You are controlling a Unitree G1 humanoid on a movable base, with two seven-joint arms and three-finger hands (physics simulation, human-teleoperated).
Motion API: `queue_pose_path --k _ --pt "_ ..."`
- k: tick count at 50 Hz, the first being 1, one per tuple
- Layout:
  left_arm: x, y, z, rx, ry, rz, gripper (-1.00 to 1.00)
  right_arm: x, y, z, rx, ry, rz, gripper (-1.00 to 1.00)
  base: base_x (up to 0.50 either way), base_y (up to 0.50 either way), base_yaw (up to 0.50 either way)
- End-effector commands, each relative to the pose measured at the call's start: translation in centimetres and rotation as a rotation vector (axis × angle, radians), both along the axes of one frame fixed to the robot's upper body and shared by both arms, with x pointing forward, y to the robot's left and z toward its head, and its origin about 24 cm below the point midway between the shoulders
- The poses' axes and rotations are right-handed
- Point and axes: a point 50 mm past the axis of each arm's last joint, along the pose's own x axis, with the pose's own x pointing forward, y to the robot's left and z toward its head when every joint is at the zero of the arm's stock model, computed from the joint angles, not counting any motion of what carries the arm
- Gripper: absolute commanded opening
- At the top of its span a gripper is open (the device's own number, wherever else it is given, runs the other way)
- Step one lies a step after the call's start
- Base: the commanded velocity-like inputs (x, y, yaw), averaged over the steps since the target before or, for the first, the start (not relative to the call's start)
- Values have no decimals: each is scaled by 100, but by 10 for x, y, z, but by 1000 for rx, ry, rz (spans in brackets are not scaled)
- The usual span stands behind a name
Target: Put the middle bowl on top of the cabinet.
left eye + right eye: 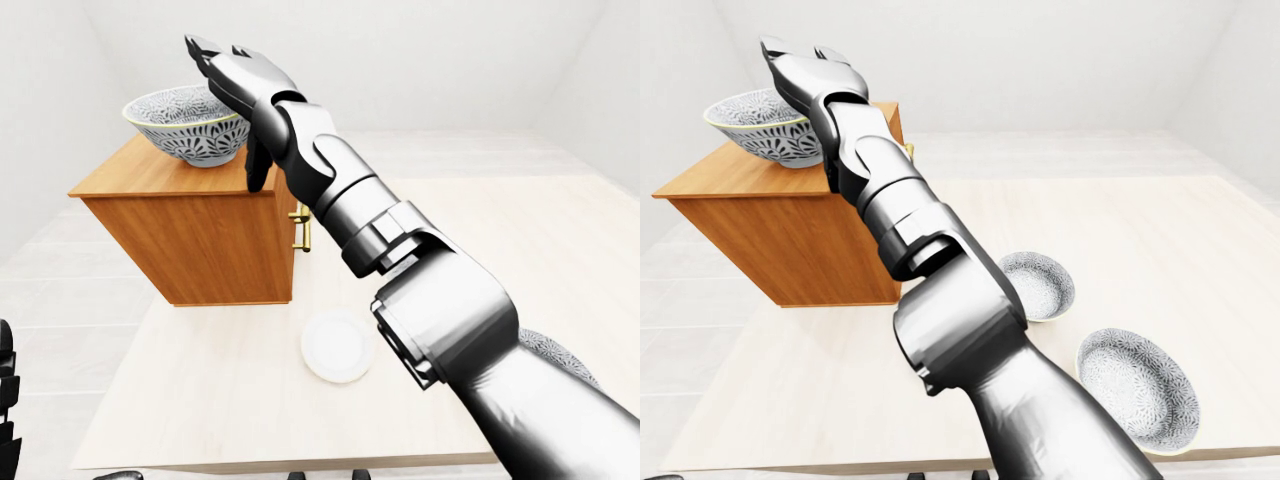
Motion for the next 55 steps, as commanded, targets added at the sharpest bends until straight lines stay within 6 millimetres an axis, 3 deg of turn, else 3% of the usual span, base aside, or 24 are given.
queue_pose_path --k 1,16,44,55 --pt "0 0 0 0 2 1 100 5 -12 7 15 -8 -31 100 0 0 0" --pt "2 0 1 5 -2 -7 100 17 -39 15 36 -5 -105 100 0 0 0" --pt "-1 1 3 13 -10 -5 100 26 -66 26 60 -17 -173 100 0 0 0" --pt "2 -2 6 29 -13 -12 100 31 -86 31 64 -30 -229 100 0 0 0"
